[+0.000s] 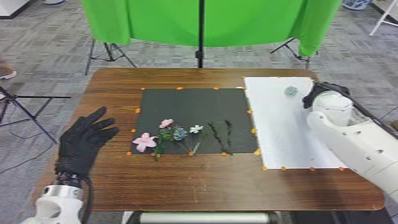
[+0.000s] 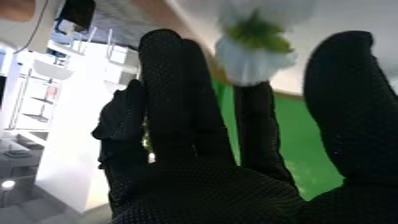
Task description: Arrange flowers
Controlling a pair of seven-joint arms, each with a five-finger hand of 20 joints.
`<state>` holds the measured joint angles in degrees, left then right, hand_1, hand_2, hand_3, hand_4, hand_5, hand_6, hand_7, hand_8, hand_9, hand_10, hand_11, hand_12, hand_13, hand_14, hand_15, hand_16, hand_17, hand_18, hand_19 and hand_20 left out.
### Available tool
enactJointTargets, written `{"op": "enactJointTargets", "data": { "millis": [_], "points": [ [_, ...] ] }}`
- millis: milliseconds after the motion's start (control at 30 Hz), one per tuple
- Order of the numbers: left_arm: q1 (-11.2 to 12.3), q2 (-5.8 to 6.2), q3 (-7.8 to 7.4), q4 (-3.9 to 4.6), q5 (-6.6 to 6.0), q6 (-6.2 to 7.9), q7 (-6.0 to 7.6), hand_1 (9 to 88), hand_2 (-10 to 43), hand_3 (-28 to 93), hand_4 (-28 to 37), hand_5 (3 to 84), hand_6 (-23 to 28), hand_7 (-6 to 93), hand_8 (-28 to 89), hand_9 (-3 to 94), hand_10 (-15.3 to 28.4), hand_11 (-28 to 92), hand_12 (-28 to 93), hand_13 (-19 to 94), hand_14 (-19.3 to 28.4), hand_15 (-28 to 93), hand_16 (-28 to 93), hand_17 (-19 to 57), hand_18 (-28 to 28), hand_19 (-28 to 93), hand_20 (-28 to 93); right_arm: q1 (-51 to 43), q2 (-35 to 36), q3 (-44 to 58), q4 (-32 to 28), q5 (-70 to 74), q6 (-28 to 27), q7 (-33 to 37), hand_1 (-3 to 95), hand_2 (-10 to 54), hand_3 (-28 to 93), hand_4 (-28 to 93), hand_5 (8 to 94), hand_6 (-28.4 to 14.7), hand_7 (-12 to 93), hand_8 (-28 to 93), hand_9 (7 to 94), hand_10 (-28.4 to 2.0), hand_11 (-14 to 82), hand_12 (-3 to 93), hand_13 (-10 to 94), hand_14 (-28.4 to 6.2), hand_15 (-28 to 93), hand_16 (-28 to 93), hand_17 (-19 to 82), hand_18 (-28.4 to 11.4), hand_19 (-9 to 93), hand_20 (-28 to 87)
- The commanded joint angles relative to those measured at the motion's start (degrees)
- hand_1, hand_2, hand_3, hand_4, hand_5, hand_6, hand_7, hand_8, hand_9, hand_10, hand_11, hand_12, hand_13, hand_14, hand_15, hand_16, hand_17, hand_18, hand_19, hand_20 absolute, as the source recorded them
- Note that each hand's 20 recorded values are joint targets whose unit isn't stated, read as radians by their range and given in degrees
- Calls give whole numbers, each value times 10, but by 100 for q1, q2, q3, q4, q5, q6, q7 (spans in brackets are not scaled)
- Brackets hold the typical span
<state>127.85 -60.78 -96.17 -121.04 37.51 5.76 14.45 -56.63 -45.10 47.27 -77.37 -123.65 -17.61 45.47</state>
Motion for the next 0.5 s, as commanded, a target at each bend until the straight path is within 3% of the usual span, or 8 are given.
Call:
{"op": "enactJointTargets", "data": {
  "millis": [33,133,200,267,300,333,400,500],
  "points": [
    [66,472,334,40,-376,261,455,220,86,725,-249,391,110,115,-63,361,220,337,169,277,278,680,-87,-31,270,545,450,-73,121,-479,31,-460,889,-2,427,-95,741,-283,666,72,167,-106,710,-105,208,149,615,-75,694,114,233,-221,899,511],
    [114,447,285,18,-365,270,420,219,87,725,-249,392,111,116,-64,361,220,339,169,278,278,681,-87,-31,269,547,450,-95,206,-608,-2,-591,1262,-107,537,-95,641,-283,809,68,149,-32,878,-51,131,277,714,-39,677,159,280,-209,925,478],
    [140,579,324,13,-465,333,523,219,87,725,-250,393,111,117,-64,361,220,340,169,277,277,681,-87,-31,269,547,450,-78,254,-671,-49,-593,1553,-123,582,-95,610,-283,854,62,143,-18,930,-38,155,299,762,-26,673,177,306,-202,932,472],
    [180,569,290,-11,-455,328,507,219,87,725,-250,393,111,118,-65,361,221,341,169,277,277,681,-87,-31,268,547,450,-47,305,-712,-190,-501,1882,-118,597,-95,602,-283,866,58,141,-14,936,-36,170,297,775,-22,671,182,317,-199,932,475],
    [180,466,223,-19,-369,274,415,219,87,725,-251,393,111,118,-65,361,221,341,168,277,277,681,-87,-32,268,547,450,-3,312,-741,-271,-518,2054,-149,599,-95,606,-283,870,52,140,-12,937,-35,178,296,784,-21,668,184,324,-200,932,478],
    [218,462,179,-38,-340,267,386,219,87,725,-251,393,111,118,-65,361,221,341,168,277,277,681,-87,-31,268,547,450,-2,296,-699,-366,-515,2193,-209,604,-95,607,-283,873,50,140,-11,937,-37,184,297,788,-22,669,186,328,-200,932,480],
    [258,612,208,-48,-446,350,487,219,87,725,-251,393,111,118,-65,361,221,341,168,278,278,681,-87,-31,268,547,450,24,315,-708,-625,-439,2458,-310,604,-95,615,-283,880,45,138,-8,937,-40,195,292,792,-23,668,190,334,-201,932,483],
    [302,533,145,-73,-399,357,452,219,88,725,-252,393,111,118,-65,361,221,341,168,277,278,681,-87,-31,268,548,451,14,228,-663,-1080,-388,2601,-679,604,-95,626,-283,886,35,136,-3,937,-44,204,290,797,-25,668,194,345,-205,932,492]
  ]
}}
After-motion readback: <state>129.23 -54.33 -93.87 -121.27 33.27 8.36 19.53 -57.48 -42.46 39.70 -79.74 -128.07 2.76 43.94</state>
